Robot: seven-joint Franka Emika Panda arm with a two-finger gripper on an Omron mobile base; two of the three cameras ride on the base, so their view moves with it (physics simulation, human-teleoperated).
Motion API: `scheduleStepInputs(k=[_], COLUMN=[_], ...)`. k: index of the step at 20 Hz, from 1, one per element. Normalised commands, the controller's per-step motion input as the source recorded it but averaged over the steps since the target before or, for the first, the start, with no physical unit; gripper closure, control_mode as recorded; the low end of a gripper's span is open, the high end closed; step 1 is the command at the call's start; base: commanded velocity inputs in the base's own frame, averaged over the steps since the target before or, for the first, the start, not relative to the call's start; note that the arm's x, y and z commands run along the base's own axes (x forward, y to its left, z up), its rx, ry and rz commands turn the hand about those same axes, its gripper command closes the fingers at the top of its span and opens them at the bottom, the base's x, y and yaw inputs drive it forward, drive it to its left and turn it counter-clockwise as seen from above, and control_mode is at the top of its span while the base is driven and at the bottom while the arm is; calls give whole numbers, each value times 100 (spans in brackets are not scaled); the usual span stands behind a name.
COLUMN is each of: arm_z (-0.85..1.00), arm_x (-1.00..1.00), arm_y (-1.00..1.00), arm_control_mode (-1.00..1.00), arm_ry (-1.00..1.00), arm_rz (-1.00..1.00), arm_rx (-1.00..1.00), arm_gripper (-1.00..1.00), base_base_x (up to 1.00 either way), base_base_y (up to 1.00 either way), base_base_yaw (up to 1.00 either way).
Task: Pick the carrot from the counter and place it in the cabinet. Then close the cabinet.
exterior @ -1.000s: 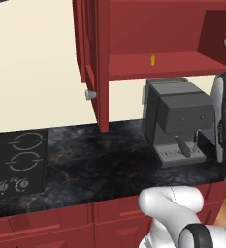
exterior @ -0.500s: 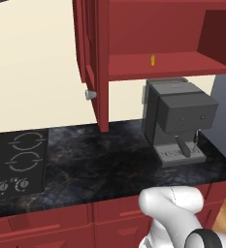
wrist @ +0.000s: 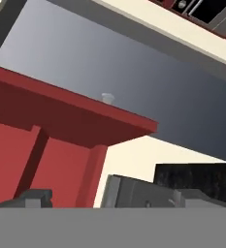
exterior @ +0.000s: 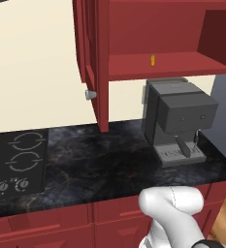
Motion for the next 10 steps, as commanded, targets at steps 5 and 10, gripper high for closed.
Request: scheduleStepInputs(k=[5, 10], arm_z=[-55, -45], arm_x=[42, 88], arm_y=[-46, -60], arm_control_mode=[-100, -100], arm_ry=[-4, -5], arm_rz=[-5, -2], arm_rx=[9, 9], arm_gripper=[-100, -100], base_base_x=[0, 0], base_base_y=[0, 0], base_base_yaw=[0, 0])
